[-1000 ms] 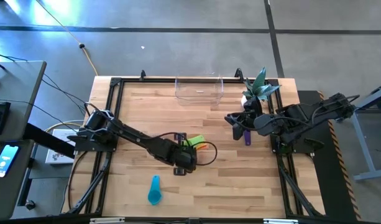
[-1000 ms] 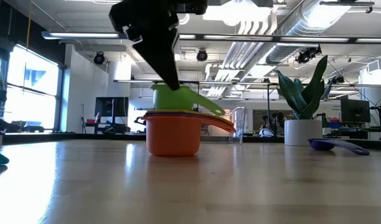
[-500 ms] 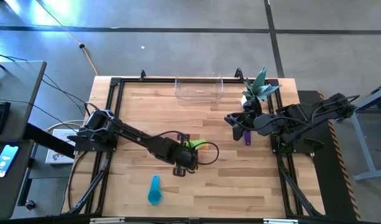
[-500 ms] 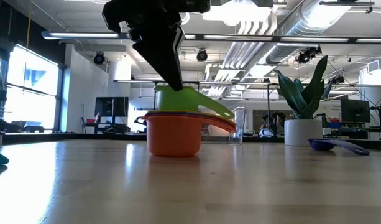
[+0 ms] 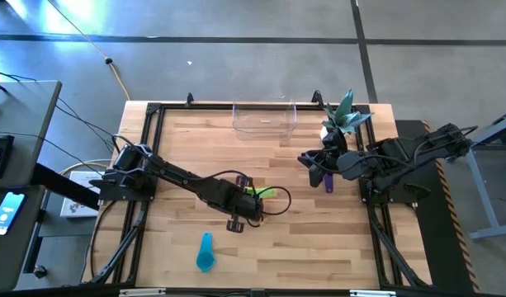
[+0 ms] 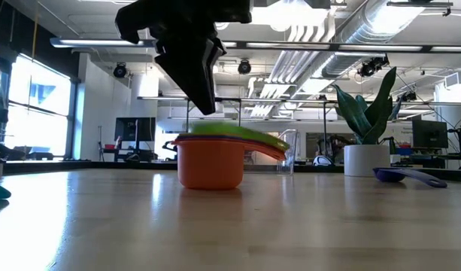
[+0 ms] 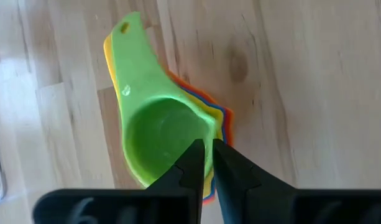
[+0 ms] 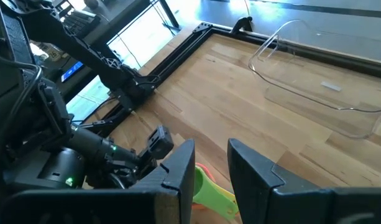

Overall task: Nest measuring cups in basket
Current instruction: Stack the green measuring cup on top of the yellow measuring cup, then stack the bottom blue measuring cup on top of the green measuring cup

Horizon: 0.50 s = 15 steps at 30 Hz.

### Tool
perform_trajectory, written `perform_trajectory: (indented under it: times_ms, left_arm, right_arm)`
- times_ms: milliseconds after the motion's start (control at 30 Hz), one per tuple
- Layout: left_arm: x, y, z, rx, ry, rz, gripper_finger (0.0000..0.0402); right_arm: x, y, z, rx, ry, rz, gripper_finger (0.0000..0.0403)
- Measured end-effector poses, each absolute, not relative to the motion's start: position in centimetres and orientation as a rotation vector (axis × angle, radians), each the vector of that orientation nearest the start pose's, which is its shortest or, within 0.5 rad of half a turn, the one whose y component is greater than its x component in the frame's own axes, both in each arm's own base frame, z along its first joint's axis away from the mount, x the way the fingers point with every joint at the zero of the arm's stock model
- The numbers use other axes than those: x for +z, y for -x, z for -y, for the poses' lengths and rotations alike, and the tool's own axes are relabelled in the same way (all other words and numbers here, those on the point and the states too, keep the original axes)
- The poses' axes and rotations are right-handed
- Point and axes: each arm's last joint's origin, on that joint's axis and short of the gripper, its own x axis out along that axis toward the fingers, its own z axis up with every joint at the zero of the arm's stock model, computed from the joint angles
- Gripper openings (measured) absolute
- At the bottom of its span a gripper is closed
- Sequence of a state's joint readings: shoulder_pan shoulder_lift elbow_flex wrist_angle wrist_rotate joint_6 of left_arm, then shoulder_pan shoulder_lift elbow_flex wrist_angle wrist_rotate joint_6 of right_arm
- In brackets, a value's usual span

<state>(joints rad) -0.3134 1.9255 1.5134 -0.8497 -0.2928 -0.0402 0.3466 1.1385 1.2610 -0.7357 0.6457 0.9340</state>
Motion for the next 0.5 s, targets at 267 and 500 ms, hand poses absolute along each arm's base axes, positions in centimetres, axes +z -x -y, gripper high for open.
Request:
perform_trajectory:
  times_ms: [267,500]
  left_arm:
    - [21.7,-37.3,11.2,0.028,-0.305,-1.202,0.0027]
    - [23.6,-37.0,10.6,0.102,-0.190,-1.168,0.0022]
  right_arm:
    - [38.0,-21.2,-5.8,-0.509,-0.612,-0.357,0.0087]
    - [37.6,-20.9,-5.7,-0.561,-0.706,-0.376,0.0087]
